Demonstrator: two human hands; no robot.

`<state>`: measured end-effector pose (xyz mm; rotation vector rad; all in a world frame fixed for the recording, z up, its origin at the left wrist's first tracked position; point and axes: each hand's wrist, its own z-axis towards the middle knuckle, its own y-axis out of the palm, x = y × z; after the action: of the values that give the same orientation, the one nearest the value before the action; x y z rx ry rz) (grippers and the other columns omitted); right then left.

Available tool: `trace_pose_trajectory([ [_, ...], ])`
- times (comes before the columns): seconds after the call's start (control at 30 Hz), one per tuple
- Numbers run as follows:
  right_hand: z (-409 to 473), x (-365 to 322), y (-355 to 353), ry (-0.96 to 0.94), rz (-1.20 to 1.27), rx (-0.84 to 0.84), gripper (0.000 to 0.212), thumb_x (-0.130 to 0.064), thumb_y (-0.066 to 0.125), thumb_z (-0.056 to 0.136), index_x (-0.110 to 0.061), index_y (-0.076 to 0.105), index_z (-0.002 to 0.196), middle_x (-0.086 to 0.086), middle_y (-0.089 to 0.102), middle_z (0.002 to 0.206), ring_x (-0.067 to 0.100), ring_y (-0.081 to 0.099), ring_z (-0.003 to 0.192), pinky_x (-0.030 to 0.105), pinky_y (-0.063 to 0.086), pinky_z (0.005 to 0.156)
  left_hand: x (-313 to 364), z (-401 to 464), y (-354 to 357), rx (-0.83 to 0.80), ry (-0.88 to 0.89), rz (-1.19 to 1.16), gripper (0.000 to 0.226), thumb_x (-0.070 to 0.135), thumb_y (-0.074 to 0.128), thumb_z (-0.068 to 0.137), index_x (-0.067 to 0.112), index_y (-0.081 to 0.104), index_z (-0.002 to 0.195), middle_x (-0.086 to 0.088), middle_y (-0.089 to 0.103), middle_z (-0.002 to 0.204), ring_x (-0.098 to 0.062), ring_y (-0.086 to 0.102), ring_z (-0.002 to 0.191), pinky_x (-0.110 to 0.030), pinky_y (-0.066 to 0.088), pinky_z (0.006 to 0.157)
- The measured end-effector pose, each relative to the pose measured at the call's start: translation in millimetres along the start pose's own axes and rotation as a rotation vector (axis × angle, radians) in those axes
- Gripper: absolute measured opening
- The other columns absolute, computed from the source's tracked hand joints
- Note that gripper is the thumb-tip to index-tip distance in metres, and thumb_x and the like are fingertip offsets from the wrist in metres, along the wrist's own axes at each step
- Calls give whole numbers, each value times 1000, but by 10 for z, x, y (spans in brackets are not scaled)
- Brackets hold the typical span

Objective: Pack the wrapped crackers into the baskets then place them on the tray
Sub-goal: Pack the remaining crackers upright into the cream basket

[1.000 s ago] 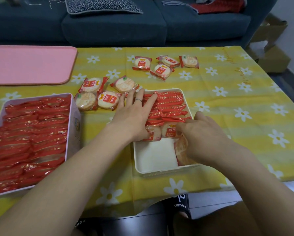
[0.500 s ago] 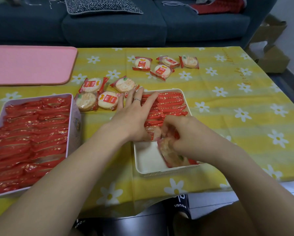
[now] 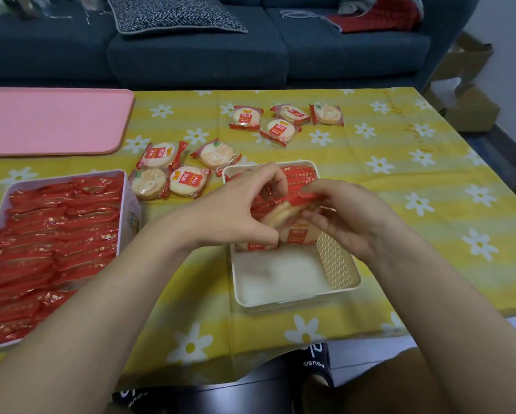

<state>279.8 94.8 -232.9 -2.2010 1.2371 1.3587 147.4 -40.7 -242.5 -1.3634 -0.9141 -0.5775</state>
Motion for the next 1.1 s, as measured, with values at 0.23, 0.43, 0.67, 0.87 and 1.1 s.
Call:
trace_pose_trajectory([
  [0.23, -16, -30, 30, 16, 169, -54, 14, -19, 59, 97, -7, 63, 98, 6, 55, 71, 12, 49, 57, 21, 52, 46, -64, 37, -33, 187, -9, -12, 39, 31, 66, 72, 20, 56, 109, 1, 67, 100, -22, 65, 93, -50, 54, 80],
  [0.43, -83, -56, -61, -164, -118, -202, 27, -32, 61, 89, -10, 70, 103, 1, 58, 75, 14, 49, 55, 26, 42, 46, -83, 15, -72, 210, -31, -58, 37, 24, 68, 71, 31, 58, 106, 12, 70, 101, -10, 69, 95, -46, 59, 82],
  [0.67, -9, 160, -203, -625, -1019, -262, 22, -9, 81, 71, -21, 67, 82, -16, 60, 65, 0, 49, 58, 18, 37, 57, -168, 9, -24, 53, -33, 107, 34, 23, 76, 63, 18, 57, 91, 2, 63, 85, -13, 57, 74, -29, 48, 63],
  [0.87, 70, 316, -180, -713, -1349, -312, 20, -17, 77, 70, -24, 62, 81, -9, 60, 80, 5, 53, 71, 24, 41, 64, -319, -20, -87, 16, -129, 260, 48, 32, 77, 60, 26, 52, 100, 5, 49, 109, -13, 44, 100, -29, 40, 82],
  [1.1, 121, 529, 58, -818, -1425, -172, 34, -19, 70, 76, -27, 38, 83, -2, 42, 92, 31, 57, 81, 47, 50, 71, -266, -75, -56, -44, -254, 394, 93, 51, 66, 50, 40, 32, 136, 11, 25, 135, -20, 25, 134, -45, 25, 117],
])
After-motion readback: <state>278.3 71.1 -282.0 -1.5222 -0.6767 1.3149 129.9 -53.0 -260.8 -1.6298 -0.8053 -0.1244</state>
